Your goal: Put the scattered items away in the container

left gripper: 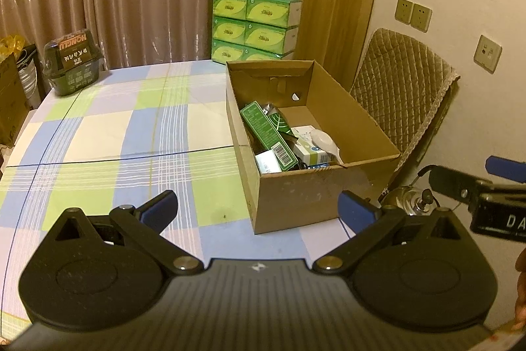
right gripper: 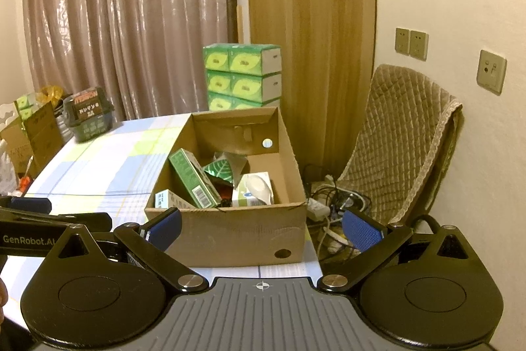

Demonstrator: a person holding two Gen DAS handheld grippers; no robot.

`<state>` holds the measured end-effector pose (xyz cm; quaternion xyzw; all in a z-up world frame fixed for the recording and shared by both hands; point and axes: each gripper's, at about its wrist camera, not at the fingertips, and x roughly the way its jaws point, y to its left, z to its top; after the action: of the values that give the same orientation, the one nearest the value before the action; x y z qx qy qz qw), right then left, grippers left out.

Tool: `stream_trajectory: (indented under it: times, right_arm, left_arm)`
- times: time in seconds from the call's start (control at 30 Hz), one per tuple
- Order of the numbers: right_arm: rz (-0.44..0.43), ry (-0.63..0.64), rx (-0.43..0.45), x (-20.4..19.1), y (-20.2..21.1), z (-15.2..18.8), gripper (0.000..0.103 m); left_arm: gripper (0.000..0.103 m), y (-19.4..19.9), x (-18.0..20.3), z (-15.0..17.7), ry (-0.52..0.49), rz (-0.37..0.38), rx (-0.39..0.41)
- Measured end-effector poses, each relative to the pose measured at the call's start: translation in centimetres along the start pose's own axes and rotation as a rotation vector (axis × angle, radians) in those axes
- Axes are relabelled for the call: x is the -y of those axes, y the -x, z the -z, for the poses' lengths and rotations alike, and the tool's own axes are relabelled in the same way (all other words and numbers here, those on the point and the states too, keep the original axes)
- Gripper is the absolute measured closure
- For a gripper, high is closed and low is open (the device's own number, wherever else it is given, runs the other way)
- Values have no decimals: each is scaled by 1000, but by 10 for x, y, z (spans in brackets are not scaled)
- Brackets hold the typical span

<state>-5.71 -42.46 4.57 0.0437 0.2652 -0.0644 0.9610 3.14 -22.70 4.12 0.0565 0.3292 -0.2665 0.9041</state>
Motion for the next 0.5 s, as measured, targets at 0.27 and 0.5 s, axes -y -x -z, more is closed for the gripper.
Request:
stream_trajectory:
  times: [0.27, 0.5]
  right_arm:
    - [7, 3, 5, -4, 0, -2, 2]
    - [5, 19, -7, -9, -2, -1, 2]
  left_arm:
    - [1, 1, -3, 2, 0, 6, 4]
    - [1, 1, -10, 2, 10, 10, 4]
